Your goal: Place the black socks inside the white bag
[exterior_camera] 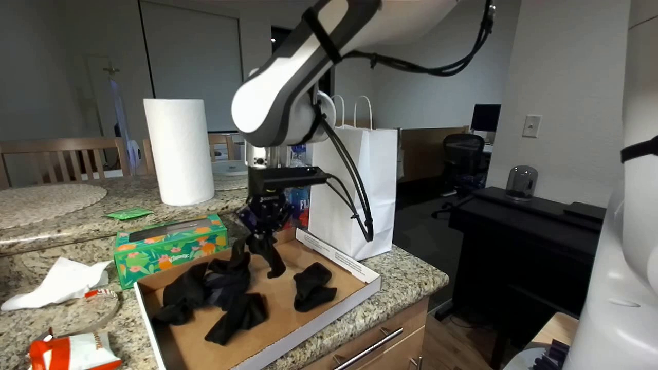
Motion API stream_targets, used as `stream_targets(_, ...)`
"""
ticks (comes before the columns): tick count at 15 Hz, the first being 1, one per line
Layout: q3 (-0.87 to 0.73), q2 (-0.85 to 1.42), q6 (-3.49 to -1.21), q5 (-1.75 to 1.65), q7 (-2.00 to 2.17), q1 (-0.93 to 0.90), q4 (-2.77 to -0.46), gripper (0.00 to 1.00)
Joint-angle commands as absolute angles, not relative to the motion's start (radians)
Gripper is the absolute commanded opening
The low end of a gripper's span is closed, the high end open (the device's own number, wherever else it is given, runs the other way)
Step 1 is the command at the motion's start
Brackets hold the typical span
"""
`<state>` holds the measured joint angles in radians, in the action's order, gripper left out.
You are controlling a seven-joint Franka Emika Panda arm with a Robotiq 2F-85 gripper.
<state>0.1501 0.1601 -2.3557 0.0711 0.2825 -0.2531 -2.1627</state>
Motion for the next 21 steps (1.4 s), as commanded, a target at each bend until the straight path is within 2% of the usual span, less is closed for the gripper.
stream_targets(1,0.164,0.018,-2.280,0.030,0.270,-0.243,-2.203,0.09)
stream_targets(14,0.163,-0.318,-2.183,0.004,0.232,-0.193,-2.156,0.08)
stream_targets(21,0.112,-0.352,-1.850,0.034,0.202,-0.141,-1.963,0.08)
